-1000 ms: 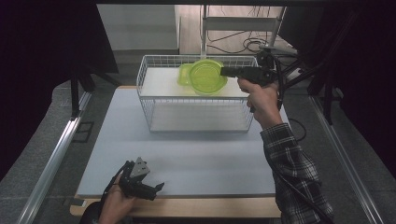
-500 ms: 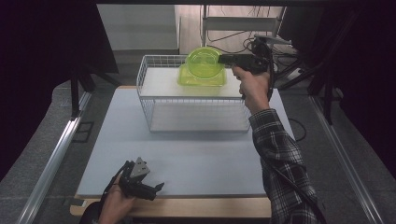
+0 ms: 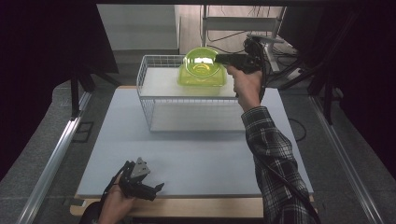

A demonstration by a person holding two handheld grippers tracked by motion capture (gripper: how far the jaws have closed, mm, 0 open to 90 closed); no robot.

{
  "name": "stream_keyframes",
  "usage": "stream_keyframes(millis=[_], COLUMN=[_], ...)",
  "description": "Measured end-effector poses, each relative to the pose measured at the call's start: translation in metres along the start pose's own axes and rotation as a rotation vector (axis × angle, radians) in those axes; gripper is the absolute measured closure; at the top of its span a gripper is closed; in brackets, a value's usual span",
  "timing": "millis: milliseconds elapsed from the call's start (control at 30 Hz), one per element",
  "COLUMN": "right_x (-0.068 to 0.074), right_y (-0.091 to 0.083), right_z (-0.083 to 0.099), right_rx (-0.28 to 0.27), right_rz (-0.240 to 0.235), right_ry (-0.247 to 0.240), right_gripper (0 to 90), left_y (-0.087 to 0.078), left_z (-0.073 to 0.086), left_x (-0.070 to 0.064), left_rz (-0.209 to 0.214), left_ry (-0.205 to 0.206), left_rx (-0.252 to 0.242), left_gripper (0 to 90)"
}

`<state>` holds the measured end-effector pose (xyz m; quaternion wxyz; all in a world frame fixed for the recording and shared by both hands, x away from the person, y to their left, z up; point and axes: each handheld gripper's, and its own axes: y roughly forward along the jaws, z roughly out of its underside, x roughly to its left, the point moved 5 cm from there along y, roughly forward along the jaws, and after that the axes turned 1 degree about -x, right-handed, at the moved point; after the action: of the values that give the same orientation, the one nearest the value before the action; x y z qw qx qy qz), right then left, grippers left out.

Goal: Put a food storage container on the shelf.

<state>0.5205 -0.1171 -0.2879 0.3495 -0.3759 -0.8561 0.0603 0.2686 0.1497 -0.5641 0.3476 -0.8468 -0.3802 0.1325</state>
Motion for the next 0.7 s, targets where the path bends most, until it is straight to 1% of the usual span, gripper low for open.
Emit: stream_keyframes(millis=[67, 167, 200, 233, 300, 333, 500, 567, 700], right_x=[0.0001, -0.0006, -0.0008, -0.0009, -0.0011, -0.0012, -0.0014, -0.0016, -0.0004], right_y=[0.0008, 0.0016, 0.0020, 0.0023, 0.0030, 0.0034, 0.0039, 0.0033, -0.0006], right_z=[-0.0002, -0.0008, -0.0011, -0.0013, -0.0017, -0.0018, -0.0022, -0.0023, -0.0032], right_rx=[-0.002, -0.002, 0.000, 0.004, 0.003, 0.002, 0.005, 0.005, -0.004], right_rz=[0.035, 0.051, 0.064, 0.077, 0.087, 0.089, 0.083, 0.080, 0.056], right_ry=[-0.019, -0.024, -0.034, -0.046, -0.050, -0.050, -0.050, -0.053, -0.057], right_gripper=[76.3, 75.9, 75.6, 74.8, 71.5, 69.9, 69.6, 66.6, 59.1], left_y=[0.0000, 0.0001, 0.0001, 0.0001, 0.0001, 0.0001, 0.0001, 0.0001, 0.0003], left_z=[0.0001, 0.0002, 0.0002, 0.0002, 0.0002, 0.0002, 0.0004, 0.0003, 0.0004], left_x=[-0.0002, -0.0003, -0.0002, -0.0002, -0.0003, -0.0003, 0.0000, -0.0003, -0.0001], left_rz=[0.001, 0.001, 0.001, 0.000, 0.000, 0.000, -0.006, -0.006, -0.010], left_ry=[0.001, 0.004, 0.004, 0.005, 0.006, 0.007, 0.014, 0.012, 0.018], left_rx=[0.002, 0.003, 0.004, 0.004, 0.004, 0.004, 0.005, 0.004, 0.006], left_gripper=[0.3, 0.3, 0.3, 0.3, 0.3, 0.3, 0.3, 0.3, 0.3])
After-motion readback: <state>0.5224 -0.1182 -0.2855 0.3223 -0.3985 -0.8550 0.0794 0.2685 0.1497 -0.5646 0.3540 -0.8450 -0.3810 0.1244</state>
